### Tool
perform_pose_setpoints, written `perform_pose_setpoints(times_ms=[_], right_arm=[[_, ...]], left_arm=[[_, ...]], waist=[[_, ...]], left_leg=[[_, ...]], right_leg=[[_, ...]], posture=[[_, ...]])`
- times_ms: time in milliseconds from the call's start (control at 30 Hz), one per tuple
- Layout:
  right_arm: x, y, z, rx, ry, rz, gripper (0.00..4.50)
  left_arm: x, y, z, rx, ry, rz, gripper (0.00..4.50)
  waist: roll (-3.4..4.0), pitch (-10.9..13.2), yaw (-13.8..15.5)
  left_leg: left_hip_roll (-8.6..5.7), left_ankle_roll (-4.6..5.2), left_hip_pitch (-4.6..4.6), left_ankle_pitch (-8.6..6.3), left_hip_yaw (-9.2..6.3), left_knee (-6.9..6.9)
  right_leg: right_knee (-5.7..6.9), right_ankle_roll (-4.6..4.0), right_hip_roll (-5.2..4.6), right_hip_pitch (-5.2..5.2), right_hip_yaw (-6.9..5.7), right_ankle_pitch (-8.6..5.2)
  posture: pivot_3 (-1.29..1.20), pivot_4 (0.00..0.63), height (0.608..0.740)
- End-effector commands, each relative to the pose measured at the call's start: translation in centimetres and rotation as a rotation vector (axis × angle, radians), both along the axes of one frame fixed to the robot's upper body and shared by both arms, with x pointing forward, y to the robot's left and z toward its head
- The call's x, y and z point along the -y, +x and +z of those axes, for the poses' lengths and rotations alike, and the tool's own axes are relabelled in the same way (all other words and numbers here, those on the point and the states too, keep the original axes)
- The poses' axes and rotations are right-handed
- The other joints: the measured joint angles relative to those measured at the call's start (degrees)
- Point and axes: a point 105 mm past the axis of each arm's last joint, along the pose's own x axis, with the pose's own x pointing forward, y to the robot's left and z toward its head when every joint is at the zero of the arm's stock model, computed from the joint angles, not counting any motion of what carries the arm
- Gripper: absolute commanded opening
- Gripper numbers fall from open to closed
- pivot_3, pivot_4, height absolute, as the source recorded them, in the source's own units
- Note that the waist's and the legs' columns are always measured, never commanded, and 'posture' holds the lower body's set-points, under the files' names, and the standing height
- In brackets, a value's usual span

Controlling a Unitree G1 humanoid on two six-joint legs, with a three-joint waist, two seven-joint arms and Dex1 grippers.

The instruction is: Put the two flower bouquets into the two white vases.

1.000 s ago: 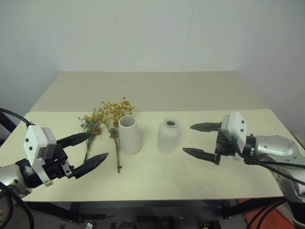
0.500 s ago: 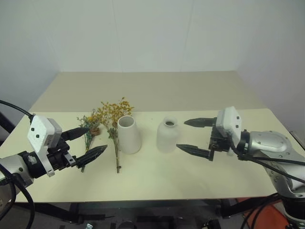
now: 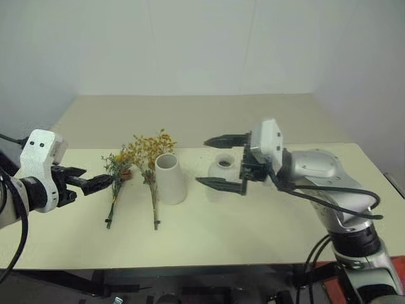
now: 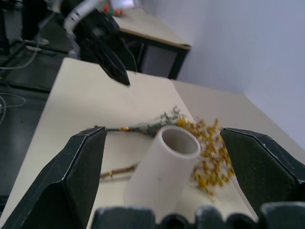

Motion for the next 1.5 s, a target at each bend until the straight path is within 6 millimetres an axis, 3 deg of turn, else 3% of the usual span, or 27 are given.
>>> perform_pose_setpoints(times_ms=[33, 267, 533, 833, 1100, 1333, 1500], right_arm=[[-0.9, -0.2, 1.1, 0.072, 0.01, 0.032, 4.5], [-2.3, 0.1, 1.7, 0.11, 0.02, 0.053, 4.5], [-2.6, -0.1, 1.9, 0.123, 0.04, 0.069, 4.5], [-2.5, -0.3, 2.1, 0.137, 0.072, 0.051, 4.5], [-2.3, -0.6, 2.2, 0.136, 0.1, 0.033, 4.5], [-2.3, -0.7, 2.0, 0.126, 0.105, 0.032, 4.5], [-2.3, -0.7, 1.9, 0.118, 0.103, 0.032, 4.5]], left_arm=[[-1.8, 0.0, -0.7, -0.124, -0.001, 0.109, 4.44], [-3.6, 0.8, -2.7, -0.289, -0.1, 0.233, 4.44], [-2.2, 3.9, -3.2, -0.35, -0.116, 0.194, 4.44], [-1.8, 5.8, -5.4, -0.508, -0.003, 0.205, 4.44], [-1.5, 7.6, -7.5, -0.553, 0.0, 0.211, 4.44], [-0.5, 8.9, -8.0, -0.56, 0.003, 0.175, 4.44], [-0.2, 9.3, -8.7, -0.567, 0.005, 0.165, 3.24]], waist=[[-0.01, 0.0, 0.1], [-0.01, 0.0, 0.4], [-0.09, 0.0, 0.7], [-0.1, 0.0, 0.0], [-0.11, 0.0, 0.0], [-0.12, 0.0, 0.1], [-0.11, 0.0, 0.1]], left_leg=[[-0.01, -0.01, -0.03, -0.01, 0.0, -0.03], [-0.01, -0.22, -0.1, -0.09, -0.01, -0.03], [-0.06, -0.35, -0.14, -0.05, -0.05, -0.01], [-0.08, -0.38, -0.15, -0.03, -0.05, -0.01], [-0.09, -0.39, -0.25, -0.03, -0.05, 0.0], [-0.09, -0.39, -0.26, -0.02, -0.06, 0.01], [-0.09, -0.39, -0.22, -0.02, -0.06, 0.01]], right_leg=[[-0.01, -0.18, 0.0, -0.05, 0.0, 0.11], [-0.02, -0.23, -0.01, -0.12, -0.03, 0.13], [-0.04, -0.23, -0.03, -0.05, -0.14, 0.14], [0.0, -0.23, 0.0, -0.1, -0.12, 0.15], [-0.02, -0.23, -0.01, -0.14, -0.12, 0.15], [-0.01, -0.22, -0.02, -0.14, -0.13, 0.14], [0.04, -0.21, -0.03, -0.12, -0.12, 0.14]], posture=[[0.0, 0.15, 0.74], [0.0, 0.15, 0.74], [0.0, 0.15, 0.74], [0.0, 0.15, 0.74], [0.0, 0.15, 0.74], [0.0, 0.15, 0.74], [0.0, 0.15, 0.74]])
